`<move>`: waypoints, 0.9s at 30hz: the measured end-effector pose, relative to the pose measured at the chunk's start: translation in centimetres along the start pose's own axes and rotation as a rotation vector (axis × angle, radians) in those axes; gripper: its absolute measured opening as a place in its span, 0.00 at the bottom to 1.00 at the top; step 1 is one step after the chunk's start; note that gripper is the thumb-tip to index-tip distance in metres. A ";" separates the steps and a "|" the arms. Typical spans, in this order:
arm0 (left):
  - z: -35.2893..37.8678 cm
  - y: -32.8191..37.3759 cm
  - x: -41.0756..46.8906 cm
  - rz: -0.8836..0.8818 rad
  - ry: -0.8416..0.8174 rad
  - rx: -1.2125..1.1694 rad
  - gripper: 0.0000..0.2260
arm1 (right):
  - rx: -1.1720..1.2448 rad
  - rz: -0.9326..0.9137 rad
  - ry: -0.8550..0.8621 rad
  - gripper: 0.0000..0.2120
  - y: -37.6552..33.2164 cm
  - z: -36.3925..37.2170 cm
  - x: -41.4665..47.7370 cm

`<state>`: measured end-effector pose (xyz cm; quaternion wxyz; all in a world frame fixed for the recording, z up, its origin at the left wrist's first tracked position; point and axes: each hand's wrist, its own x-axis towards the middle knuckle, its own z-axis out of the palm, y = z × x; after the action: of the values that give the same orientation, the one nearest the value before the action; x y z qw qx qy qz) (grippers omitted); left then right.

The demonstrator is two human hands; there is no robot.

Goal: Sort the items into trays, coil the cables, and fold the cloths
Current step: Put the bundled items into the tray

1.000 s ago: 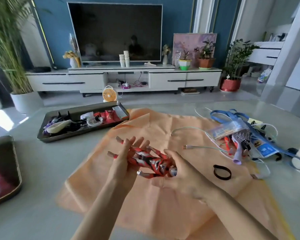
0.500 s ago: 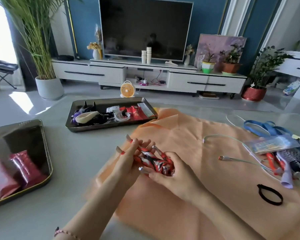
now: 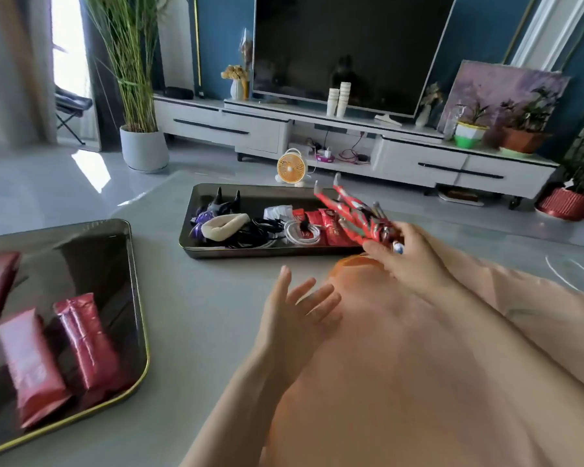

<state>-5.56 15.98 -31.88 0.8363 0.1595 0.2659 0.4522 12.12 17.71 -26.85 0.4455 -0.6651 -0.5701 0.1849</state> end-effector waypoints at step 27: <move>-1.2 -0.4 -0.9 0.100 0.045 0.340 0.10 | -0.265 0.172 0.243 0.10 6.5 -14.5 -15.8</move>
<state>-6.35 15.01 -32.77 0.7674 0.3016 0.3491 0.4453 22.48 -2.07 -28.48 0.4021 -0.7816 -0.4725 0.0642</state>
